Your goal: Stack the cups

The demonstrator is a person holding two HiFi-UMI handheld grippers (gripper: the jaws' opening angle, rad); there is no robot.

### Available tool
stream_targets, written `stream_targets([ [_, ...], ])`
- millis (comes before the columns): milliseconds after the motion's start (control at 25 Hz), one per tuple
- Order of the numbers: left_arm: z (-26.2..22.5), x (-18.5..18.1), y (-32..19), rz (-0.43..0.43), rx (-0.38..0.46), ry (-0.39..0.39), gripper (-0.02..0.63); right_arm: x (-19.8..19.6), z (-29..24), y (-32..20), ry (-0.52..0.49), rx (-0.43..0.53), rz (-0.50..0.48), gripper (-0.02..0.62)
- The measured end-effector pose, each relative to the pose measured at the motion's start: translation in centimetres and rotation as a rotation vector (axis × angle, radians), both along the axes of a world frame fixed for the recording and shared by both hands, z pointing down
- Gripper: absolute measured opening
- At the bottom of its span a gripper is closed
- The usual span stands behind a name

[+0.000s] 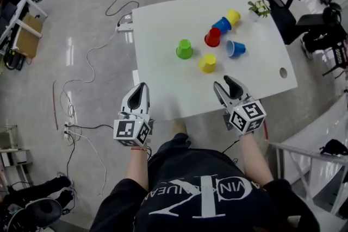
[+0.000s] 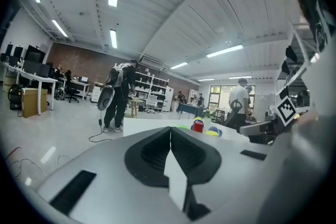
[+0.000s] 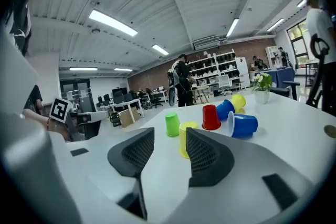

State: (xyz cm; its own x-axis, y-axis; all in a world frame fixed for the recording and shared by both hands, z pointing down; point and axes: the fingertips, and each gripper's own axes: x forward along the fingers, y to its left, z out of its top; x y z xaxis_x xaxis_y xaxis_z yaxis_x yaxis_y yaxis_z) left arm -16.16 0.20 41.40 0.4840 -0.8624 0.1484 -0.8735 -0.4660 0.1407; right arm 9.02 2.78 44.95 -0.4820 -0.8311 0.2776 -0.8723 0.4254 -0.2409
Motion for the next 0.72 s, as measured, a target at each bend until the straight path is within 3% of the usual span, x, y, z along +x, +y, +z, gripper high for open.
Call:
stream_targets([
  [200,0.9,0.4,-2.8,0.057,0.000,-0.010,0.005,-0.7,1.4,-3.8,0.065,-0.025,-0.001,0.206],
  [400,2.4,0.7,-3.4,0.064,-0.057,-0.007,0.005,-0.9,2.6,-6.7,0.132,-0.075,-0.031,0.236],
  [560,3.4,0.4,-4.5,0.036,-0.091,-0.005,0.005,-0.9,4.3,-8.7,0.166,-0.115,-0.066,0.258],
  [720,3.9,-0.3,-5.5,-0.009,-0.115,0.006,0.005,-1.1,5.3,-9.2,0.213,-0.136,-0.091,0.239],
])
